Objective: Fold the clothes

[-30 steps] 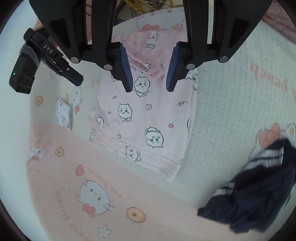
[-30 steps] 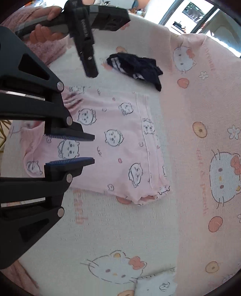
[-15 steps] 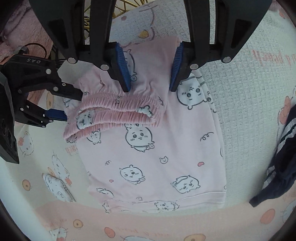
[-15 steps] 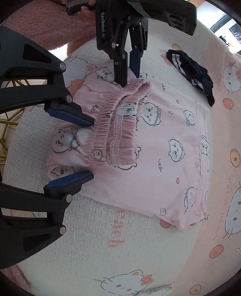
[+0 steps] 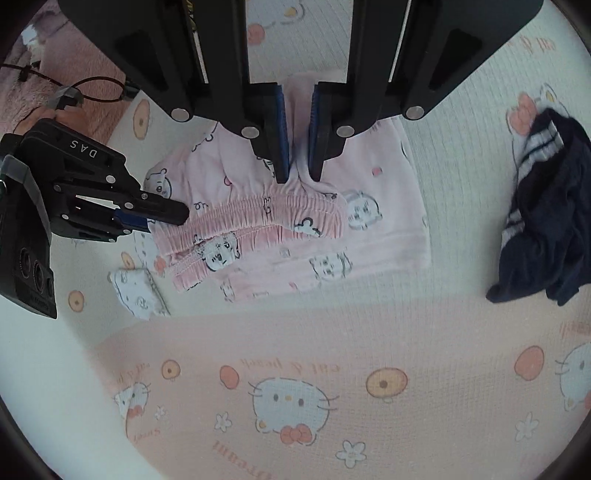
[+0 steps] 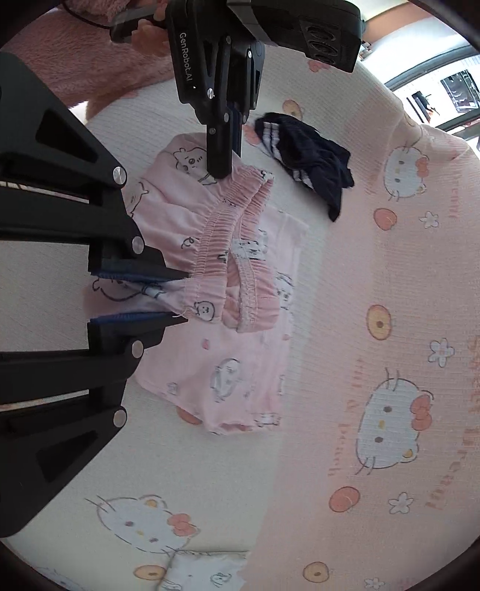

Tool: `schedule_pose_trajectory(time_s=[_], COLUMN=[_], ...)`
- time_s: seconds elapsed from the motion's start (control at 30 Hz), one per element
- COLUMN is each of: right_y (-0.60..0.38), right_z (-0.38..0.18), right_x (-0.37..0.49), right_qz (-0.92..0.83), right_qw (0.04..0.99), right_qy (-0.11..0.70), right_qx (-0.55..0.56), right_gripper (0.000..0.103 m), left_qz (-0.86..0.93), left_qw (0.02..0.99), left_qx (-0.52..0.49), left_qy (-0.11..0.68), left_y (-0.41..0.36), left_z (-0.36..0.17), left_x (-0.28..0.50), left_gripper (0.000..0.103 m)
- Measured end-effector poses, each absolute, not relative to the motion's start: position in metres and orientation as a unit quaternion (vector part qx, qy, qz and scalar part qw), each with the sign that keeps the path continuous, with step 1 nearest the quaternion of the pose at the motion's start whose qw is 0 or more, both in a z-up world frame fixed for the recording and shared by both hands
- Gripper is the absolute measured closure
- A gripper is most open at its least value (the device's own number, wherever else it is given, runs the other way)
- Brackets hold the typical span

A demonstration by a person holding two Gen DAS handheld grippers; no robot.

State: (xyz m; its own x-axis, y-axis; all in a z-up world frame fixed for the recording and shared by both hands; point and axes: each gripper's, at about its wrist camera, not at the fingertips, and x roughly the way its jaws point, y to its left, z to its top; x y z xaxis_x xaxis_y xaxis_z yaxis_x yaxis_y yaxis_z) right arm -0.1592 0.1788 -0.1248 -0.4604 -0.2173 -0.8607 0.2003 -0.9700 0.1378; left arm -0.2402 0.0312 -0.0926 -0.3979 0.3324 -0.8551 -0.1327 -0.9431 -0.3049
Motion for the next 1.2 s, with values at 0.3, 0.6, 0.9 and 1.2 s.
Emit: schedule_pose_trajectory(time_s=[0.3,0.6,0.9,1.2], right_y=[0.195,0.245,0.198,0.212], right_z=[-0.196,-0.168,-0.193,-0.177], right_x=[-0.268,-0.191,-0.17,-0.148], right_qz=[-0.806,-0.834,-0.824,-0.818], right_qw=[0.072,0.054,0.121,0.118], right_qy=[-0.041,-0.123,-0.063,-0.085], right_qx=[0.585,0.535,0.549,0.557], right_gripper=[0.069,0.047,0.047,0.1], left_qz=[0.797,0.785,0.79,0.799], left_qw=[0.07,0.011,0.025,0.055], left_qx=[-0.588,-0.558,-0.576,-0.551], left_qy=[-0.117,-0.268,-0.21,-0.234], left_y=[-0.004,-0.059,-0.019,-0.014], left_z=[-0.166,-0.172,-0.184,-0.149], left_x=[-0.321,-0.22,-0.185,-0.173], left_gripper=[0.067,0.052,0.056,0.096])
